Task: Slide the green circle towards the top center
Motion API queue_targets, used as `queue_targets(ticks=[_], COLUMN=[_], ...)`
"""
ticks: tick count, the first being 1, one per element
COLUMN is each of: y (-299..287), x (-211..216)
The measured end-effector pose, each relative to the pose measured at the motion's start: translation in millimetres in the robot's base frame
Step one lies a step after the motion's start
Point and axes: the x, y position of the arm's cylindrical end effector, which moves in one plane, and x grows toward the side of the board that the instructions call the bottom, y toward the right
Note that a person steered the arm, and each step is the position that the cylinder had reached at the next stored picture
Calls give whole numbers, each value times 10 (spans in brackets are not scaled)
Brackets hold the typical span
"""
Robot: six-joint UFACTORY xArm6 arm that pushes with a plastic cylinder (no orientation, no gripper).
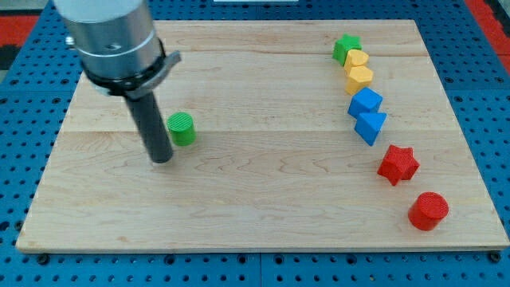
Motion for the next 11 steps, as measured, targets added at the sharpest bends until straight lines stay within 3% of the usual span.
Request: queue_targets(ticks=[2, 3, 4, 5, 6, 8, 10, 11], y=[319, 37, -533, -101, 805, 1104, 836, 1427], x=[-1166, -704, -1236, -1347, -1348, -2209, -2379, -2380])
